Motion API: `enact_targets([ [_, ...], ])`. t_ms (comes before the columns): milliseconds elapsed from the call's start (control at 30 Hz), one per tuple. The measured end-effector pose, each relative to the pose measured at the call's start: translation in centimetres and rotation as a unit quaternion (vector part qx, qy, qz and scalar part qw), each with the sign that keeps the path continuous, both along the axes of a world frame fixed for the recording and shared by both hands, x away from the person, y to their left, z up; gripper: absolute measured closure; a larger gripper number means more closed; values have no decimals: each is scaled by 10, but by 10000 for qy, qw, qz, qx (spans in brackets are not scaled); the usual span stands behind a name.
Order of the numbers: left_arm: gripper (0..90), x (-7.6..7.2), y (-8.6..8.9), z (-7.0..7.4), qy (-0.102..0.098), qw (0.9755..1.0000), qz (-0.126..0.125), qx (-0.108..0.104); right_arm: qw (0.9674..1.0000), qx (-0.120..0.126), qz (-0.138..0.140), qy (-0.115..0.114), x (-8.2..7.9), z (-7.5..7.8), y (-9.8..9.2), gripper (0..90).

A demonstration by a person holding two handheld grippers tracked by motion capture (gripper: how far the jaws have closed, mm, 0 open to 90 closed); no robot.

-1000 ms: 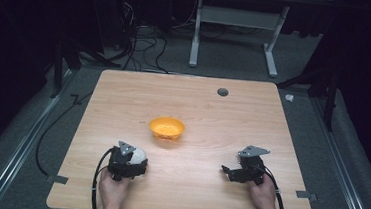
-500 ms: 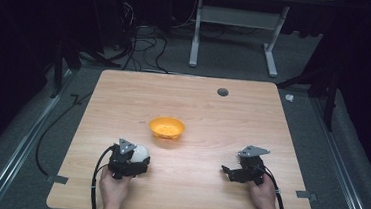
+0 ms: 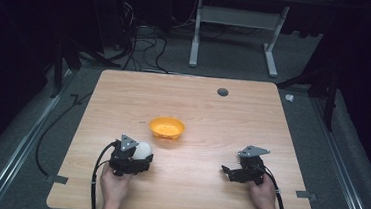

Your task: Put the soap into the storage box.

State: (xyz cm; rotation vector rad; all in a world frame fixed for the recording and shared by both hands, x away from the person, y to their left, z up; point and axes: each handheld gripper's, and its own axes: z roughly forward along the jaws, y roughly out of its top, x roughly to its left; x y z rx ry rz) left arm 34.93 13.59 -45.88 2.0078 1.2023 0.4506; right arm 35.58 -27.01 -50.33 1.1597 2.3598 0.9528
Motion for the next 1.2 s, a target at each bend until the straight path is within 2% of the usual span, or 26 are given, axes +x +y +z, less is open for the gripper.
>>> enact_targets([
  [233,244,4,-5,9,-74,9999,-102,17,10000,0,-1,0,0,0,0,127],
  [400,244,8,-14,16,-160,9996,-227,79,10000,1,0,1,0,0,0,127],
  [600,245,10,-20,20,-174,9992,-328,117,10000,1,-1,1,0,0,0,127],
  [767,244,12,-23,24,-183,9991,-391,11,10000,0,-1,1,0,0,0,127],
  [1200,244,20,-30,30,-182,9987,-479,3,10000,2,-3,1,0,0,0,127],
])
